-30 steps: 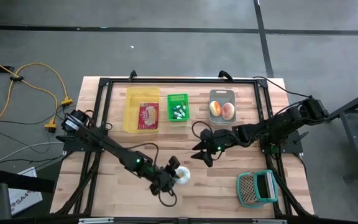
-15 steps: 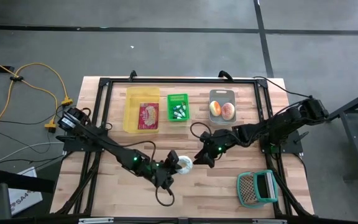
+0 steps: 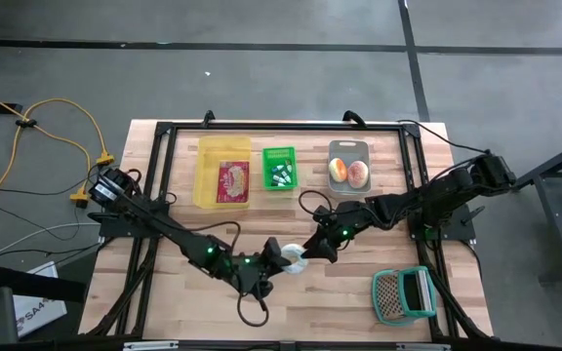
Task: Pick & Place Food Item
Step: Put the white donut into the gray bin
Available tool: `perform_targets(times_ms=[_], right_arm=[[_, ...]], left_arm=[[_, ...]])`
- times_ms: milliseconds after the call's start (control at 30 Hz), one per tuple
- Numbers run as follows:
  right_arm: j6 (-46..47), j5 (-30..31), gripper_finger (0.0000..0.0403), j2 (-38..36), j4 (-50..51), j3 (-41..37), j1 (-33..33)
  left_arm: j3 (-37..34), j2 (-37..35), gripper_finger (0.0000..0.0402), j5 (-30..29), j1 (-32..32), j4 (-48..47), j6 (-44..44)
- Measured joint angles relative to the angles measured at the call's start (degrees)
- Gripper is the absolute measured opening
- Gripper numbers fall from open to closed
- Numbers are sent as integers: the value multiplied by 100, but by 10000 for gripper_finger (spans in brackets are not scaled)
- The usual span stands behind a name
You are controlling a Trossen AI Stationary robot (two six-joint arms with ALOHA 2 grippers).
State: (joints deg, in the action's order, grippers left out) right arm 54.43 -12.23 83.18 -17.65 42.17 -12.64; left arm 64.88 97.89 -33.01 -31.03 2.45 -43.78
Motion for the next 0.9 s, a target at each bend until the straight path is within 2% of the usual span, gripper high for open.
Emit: perform_targets(times_ms=[600, 900], right_arm=[[160, -328, 230, 0, -240, 0, 0], [280, -337, 176, 0, -279, 0, 0]], left_arm=[[0, 2, 102, 11, 113, 272, -239], [0, 0, 102, 13, 118, 279, -274]])
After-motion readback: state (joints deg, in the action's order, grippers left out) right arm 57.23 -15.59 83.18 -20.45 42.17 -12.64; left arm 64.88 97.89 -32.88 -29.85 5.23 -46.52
